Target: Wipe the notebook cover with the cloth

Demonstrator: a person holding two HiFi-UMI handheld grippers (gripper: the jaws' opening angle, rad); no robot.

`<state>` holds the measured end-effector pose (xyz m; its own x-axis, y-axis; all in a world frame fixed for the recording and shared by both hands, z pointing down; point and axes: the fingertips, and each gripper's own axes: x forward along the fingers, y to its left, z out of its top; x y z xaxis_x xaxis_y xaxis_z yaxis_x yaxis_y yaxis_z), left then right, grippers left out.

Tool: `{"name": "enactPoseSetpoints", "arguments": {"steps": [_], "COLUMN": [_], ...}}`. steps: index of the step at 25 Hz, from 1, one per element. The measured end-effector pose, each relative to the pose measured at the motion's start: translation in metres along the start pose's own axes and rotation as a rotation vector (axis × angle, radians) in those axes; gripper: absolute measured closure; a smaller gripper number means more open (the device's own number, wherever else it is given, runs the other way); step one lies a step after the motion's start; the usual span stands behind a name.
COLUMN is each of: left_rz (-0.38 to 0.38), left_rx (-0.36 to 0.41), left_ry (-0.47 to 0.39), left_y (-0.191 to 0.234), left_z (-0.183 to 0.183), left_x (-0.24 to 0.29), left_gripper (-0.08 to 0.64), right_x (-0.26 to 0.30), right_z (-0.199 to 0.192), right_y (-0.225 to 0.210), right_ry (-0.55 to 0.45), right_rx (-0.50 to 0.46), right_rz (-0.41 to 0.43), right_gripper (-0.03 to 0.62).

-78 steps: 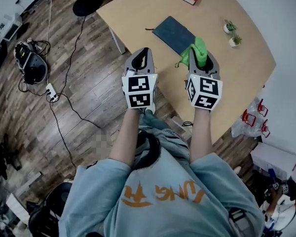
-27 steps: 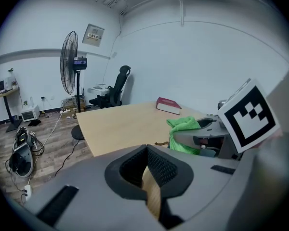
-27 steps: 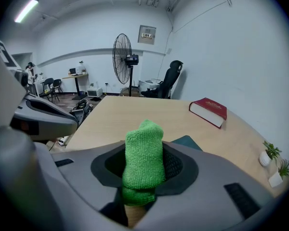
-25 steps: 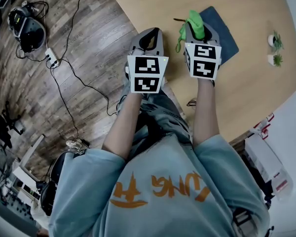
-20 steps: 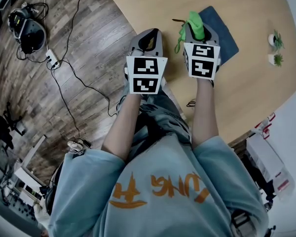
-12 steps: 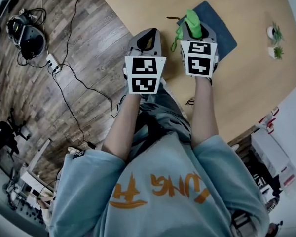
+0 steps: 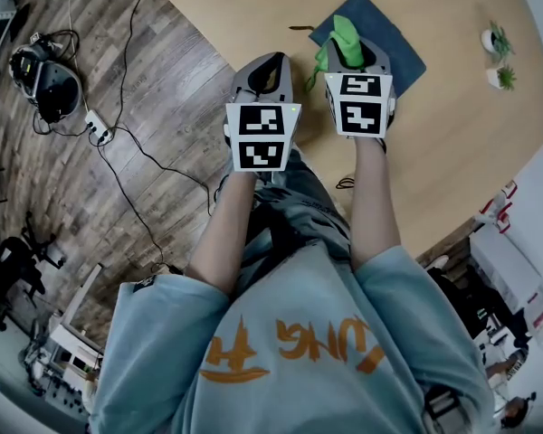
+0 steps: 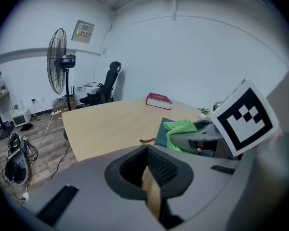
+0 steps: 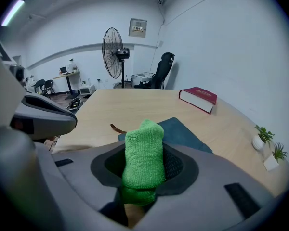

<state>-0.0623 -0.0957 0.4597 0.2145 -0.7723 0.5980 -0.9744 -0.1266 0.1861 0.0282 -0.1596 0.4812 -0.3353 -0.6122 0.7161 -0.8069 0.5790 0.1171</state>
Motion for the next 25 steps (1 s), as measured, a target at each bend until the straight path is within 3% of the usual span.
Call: {"name": "enactPoseSetpoints", "arguments": {"steps": [25], "left_rz": [-0.072], "left_rx": [0.058], "left_ry": [0.032], "left_y": [-0.048], "left_z": [-0.005], "left_x": [0.008], "left_gripper": [0.543], "right_x": [-0.025], "right_z": [-0.035], "right_y": [-0.035], "right_ry": [-0.003], "right_rx": [0.088], "right_rz": [-0.054], "right_gripper": [0.463]}}
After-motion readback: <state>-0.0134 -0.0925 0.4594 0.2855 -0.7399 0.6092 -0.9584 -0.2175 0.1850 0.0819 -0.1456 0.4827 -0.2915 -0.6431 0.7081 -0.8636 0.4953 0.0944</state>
